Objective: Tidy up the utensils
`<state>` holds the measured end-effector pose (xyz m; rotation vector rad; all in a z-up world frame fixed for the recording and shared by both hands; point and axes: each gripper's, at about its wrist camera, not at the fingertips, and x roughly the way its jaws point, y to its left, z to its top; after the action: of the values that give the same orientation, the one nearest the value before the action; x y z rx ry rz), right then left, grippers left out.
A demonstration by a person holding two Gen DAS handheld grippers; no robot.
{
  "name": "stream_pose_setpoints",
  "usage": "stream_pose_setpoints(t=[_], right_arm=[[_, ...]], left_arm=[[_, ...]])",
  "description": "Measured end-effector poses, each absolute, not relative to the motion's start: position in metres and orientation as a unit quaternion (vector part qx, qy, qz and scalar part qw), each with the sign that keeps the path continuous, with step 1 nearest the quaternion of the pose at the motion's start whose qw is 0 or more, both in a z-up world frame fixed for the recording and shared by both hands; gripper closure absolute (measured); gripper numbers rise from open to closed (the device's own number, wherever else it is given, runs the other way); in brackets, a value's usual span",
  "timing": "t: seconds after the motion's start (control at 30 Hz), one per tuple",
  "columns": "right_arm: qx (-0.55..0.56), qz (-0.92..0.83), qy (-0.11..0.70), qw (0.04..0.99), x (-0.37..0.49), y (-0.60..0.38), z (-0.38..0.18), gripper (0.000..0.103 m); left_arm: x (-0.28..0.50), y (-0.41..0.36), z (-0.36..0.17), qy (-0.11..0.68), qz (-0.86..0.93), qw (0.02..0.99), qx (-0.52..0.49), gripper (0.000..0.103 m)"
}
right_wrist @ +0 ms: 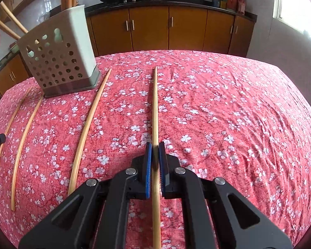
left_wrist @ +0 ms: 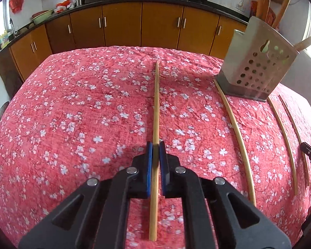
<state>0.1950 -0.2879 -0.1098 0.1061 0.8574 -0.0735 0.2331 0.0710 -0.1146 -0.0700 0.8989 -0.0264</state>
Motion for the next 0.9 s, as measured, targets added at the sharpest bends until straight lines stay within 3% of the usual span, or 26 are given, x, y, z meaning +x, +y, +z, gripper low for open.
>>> stream_pose_setpoints(t=[0.9], right_arm=[[0.059,-0.034,0.416,0.907,0.197,-0.295,-0.109,0.095]], left_arm=[[0.23,0.068,-0.115,0.426,-0.019,0.904,-0.032,0.091]])
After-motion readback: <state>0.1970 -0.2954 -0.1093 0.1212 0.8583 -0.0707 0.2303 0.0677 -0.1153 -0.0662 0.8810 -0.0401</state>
